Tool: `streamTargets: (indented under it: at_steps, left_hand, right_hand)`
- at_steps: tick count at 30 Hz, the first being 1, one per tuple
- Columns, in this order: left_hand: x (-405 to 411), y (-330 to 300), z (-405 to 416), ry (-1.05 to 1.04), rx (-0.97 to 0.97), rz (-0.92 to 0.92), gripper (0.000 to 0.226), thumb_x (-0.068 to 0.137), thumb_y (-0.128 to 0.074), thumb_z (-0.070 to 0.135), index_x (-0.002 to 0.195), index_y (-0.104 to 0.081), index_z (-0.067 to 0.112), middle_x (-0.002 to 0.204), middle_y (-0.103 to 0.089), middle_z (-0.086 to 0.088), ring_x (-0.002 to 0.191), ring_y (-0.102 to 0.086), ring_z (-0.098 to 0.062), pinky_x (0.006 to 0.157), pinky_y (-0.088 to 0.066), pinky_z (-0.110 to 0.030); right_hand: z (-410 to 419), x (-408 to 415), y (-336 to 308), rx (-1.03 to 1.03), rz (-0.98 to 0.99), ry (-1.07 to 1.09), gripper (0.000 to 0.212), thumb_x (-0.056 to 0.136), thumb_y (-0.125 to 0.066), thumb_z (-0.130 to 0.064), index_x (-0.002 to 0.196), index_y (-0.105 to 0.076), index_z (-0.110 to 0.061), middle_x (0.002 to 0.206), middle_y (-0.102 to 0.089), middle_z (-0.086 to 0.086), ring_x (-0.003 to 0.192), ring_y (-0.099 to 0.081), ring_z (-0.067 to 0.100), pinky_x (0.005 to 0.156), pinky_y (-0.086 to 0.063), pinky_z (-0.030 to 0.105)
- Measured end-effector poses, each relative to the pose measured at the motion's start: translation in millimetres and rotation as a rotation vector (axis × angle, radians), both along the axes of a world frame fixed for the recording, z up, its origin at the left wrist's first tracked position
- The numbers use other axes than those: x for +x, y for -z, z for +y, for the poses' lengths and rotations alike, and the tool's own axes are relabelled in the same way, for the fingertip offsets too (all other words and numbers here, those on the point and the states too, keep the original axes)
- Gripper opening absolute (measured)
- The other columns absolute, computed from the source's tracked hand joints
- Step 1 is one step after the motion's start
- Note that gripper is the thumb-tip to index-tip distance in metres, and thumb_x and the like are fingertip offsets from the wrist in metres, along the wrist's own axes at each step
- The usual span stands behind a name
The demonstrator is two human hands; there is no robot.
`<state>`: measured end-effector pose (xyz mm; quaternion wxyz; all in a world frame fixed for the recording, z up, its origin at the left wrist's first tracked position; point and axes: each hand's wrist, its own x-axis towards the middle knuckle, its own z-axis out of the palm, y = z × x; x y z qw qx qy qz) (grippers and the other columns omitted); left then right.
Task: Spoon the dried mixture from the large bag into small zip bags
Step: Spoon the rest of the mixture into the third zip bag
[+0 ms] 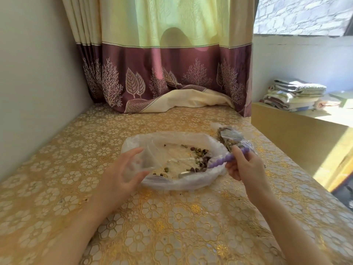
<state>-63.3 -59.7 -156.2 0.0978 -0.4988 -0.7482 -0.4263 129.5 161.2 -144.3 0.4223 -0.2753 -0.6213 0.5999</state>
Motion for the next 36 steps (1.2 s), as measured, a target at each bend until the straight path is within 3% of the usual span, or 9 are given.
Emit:
streamTargets:
  at_steps: [4, 7, 9, 14, 21, 27, 31, 36]
  left_hand:
    - [6.1, 0.8, 3.6, 0.043, -0.035, 0.045, 0.043, 0.076, -0.054, 0.059, 0.115, -0.035, 0.062, 0.114, -0.039, 0.049, 0.107, -0.041, 0.022, 0.083, -0.033, -0.011]
    - [10.0, 1.3, 5.7, 0.078, -0.092, 0.071, 0.045, 0.077, -0.054, 0.058, 0.117, -0.034, 0.06, 0.115, -0.032, 0.057, 0.105, -0.033, 0.033, 0.068, -0.035, -0.003]
    - [11.1, 2.3, 5.9, 0.104, -0.111, 0.069, 0.046, 0.076, -0.054, 0.058, 0.118, -0.034, 0.059, 0.11, -0.038, 0.054, 0.102, -0.036, 0.033, 0.062, -0.038, 0.0]
    - [8.9, 6.0, 4.3, 0.125, -0.141, 0.048, 0.048, 0.075, -0.05, 0.063, 0.12, -0.033, 0.065, 0.115, -0.042, 0.043, 0.101, -0.045, 0.023, 0.08, -0.038, -0.009]
    - [7.7, 8.1, 6.3, 0.148, -0.144, 0.005, 0.049, 0.075, -0.047, 0.069, 0.12, -0.03, 0.069, 0.118, -0.041, 0.048, 0.108, -0.048, 0.015, 0.087, -0.048, -0.024]
    - [7.3, 10.2, 7.5, 0.163, -0.145, 0.003, 0.051, 0.073, -0.045, 0.075, 0.121, -0.031, 0.068, 0.121, -0.04, 0.047, 0.103, -0.052, 0.012, 0.083, -0.05, -0.023]
    - [9.2, 9.0, 6.1, 0.187, -0.125, -0.047, 0.048, 0.076, -0.051, 0.068, 0.12, -0.033, 0.068, 0.124, -0.036, 0.051, 0.091, -0.051, 0.021, 0.072, -0.044, -0.012]
    - [12.1, 6.3, 6.4, 0.185, -0.124, -0.068, 0.048, 0.074, -0.053, 0.063, 0.116, -0.032, 0.071, 0.121, -0.036, 0.053, 0.091, -0.051, 0.022, 0.074, -0.042, -0.011]
  right_hand:
    - [-0.6, 12.8, 2.4, -0.012, 0.021, 0.058, 0.036, 0.097, -0.05, -0.023, 0.068, -0.061, -0.004, 0.064, -0.064, 0.017, 0.043, -0.046, 0.01, 0.038, -0.037, 0.015]
    - [-1.0, 19.5, 2.4, 0.051, 0.019, 0.126, 0.038, 0.097, -0.052, -0.025, 0.068, -0.063, -0.002, 0.065, -0.069, 0.015, 0.044, -0.05, 0.013, 0.039, -0.039, 0.017]
    - [-3.0, 21.6, 1.8, 0.121, 0.028, 0.178, 0.041, 0.097, -0.051, -0.024, 0.071, -0.063, 0.004, 0.068, -0.071, 0.017, 0.043, -0.053, 0.012, 0.039, -0.039, 0.018]
    - [-11.2, 17.1, 1.1, 0.317, -0.005, 0.317, 0.04, 0.098, -0.049, -0.024, 0.073, -0.063, 0.003, 0.061, -0.071, -0.002, 0.044, -0.058, 0.014, 0.041, -0.045, 0.02]
    - [-16.3, 6.2, 9.4, 0.377, -0.004, 0.387, 0.035, 0.098, -0.05, -0.031, 0.073, -0.065, -0.011, 0.066, -0.072, -0.009, 0.05, -0.064, 0.013, 0.054, -0.055, 0.028]
    - [-18.8, -6.7, 13.8, 0.392, 0.034, 0.401, 0.028, 0.095, -0.055, -0.032, 0.075, -0.062, -0.015, 0.069, -0.072, -0.015, 0.049, -0.063, 0.01, 0.052, -0.053, 0.019]
    - [-19.2, -12.5, 15.6, 0.303, 0.059, 0.348, 0.02, 0.094, -0.058, -0.026, 0.075, -0.06, -0.02, 0.072, -0.073, -0.011, 0.055, -0.066, 0.013, 0.055, -0.055, 0.022]
    - [-11.3, -12.8, 20.3, -0.017, 0.111, 0.25, 0.017, 0.096, -0.054, -0.015, 0.089, -0.063, -0.002, 0.074, -0.075, 0.003, 0.063, -0.068, 0.012, 0.056, -0.055, 0.018]
